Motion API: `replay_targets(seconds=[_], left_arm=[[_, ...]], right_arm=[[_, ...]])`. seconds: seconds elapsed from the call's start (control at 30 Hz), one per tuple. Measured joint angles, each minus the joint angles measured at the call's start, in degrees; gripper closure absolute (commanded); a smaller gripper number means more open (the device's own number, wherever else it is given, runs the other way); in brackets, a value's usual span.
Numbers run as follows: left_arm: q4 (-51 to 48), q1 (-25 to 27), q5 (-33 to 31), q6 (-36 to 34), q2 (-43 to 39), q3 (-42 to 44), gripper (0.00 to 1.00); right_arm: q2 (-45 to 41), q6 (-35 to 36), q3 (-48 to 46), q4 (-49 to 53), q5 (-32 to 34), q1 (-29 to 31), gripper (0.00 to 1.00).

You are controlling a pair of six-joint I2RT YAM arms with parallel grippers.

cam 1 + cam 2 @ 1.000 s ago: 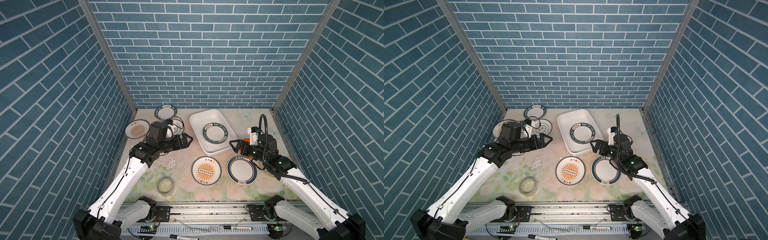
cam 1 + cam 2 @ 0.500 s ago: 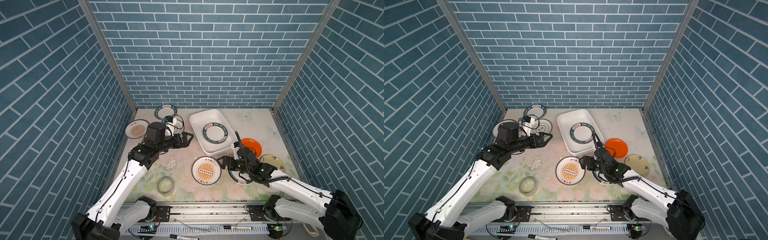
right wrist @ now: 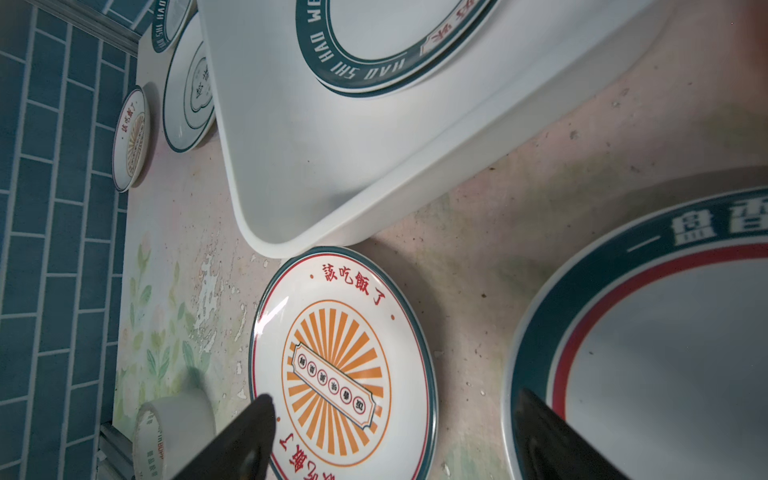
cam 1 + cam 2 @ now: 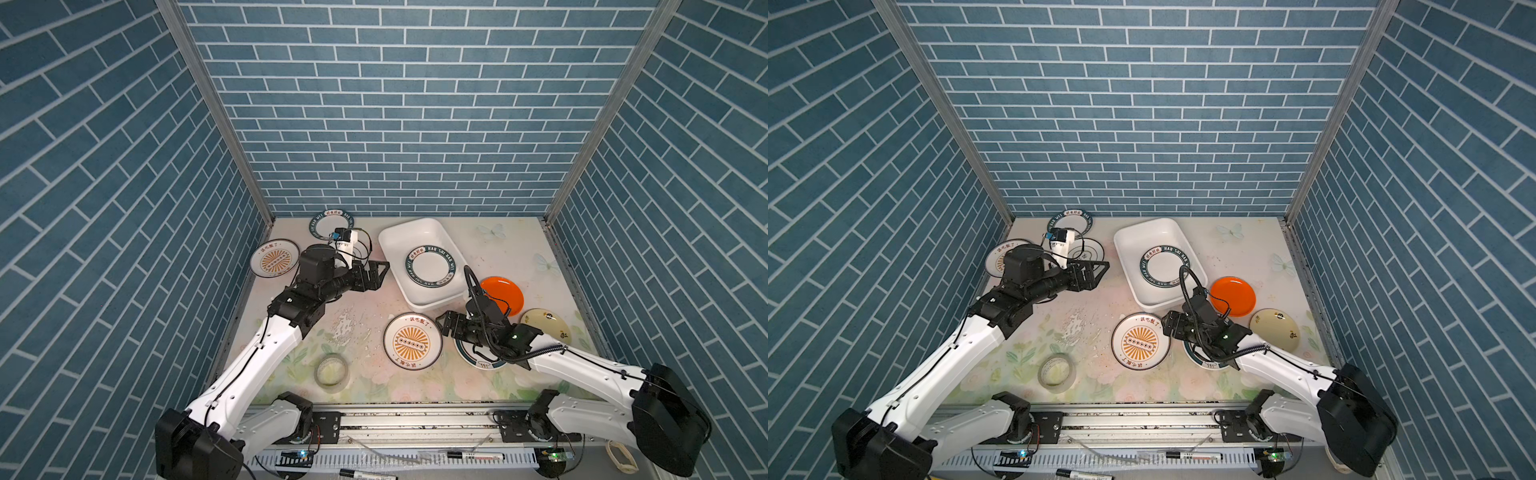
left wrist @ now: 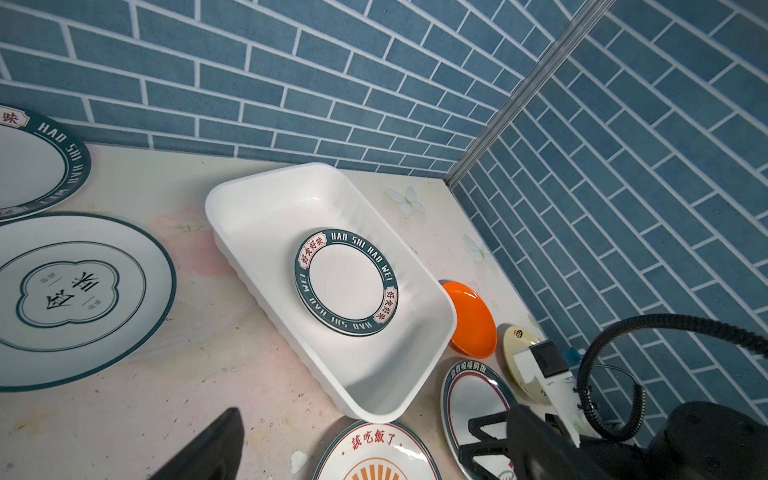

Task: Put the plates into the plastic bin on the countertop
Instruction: 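Move the right gripper to the sunburst plate lying nearer the robot, then grasp the sunburst plate's edge with the right gripper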

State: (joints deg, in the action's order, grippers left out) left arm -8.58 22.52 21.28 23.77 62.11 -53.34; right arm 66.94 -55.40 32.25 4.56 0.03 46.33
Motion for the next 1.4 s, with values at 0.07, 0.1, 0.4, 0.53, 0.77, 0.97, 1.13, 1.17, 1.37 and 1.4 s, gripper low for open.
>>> replay_targets(seconds=[0.07, 0.1, 0.4, 0.53, 0.77, 0.97, 1.13, 1.17, 1.37, 1.4], left_arm=[[1.55, -0.37, 1.29, 0.92, -0.02, 1.29, 0.00], [2.16, -0.76, 2.16, 1.51, -0.02, 1.88, 0.00], [5.53, -7.87, 6.67, 5.18, -1.95, 2.80, 0.00], [7.10, -9.55, 8.28, 6.49, -1.99, 2.82, 0.00], [9.31, -10.10, 13.51, 9.40, 2.84, 2.82, 0.01], [10.21, -9.94, 17.97, 14.01, 10.47, 2.78, 0.00], [9.79, -9.90, 21.88, 17.88, 15.72, 2.21, 0.00], [9.90, -9.90, 22.73, 18.69, 16.61, 2.16, 0.00], [10.64, -9.90, 26.80, 22.58, 20.76, 2.01, 0.00], [10.64, -9.90, 27.12, 22.93, 20.94, 1.99, 0.00]], right_arm=[[1.27, -1.07, 0.00, -1.18, -0.07, 0.26, 0.15], [2.03, -1.62, 0.00, -1.97, -0.26, 0.50, 0.16], [5.51, -6.36, -0.28, -5.60, -0.55, 4.74, 0.24], [5.66, -8.07, -1.49, -6.84, -0.15, 5.62, 0.27], [6.54, -10.40, -3.93, -7.28, 0.22, 7.13, 0.27], [7.85, -10.84, -4.04, -8.66, 0.11, 7.37, 0.28], [10.27, -11.17, -4.04, -10.08, -0.33, 7.56, 0.32], [10.73, -11.30, -4.04, -10.25, -0.42, 7.65, 0.32], [11.72, -11.89, -4.04, -11.61, -0.68, 7.67, 0.38], [11.78, -11.91, -4.04, -11.72, -0.74, 7.67, 0.40]])
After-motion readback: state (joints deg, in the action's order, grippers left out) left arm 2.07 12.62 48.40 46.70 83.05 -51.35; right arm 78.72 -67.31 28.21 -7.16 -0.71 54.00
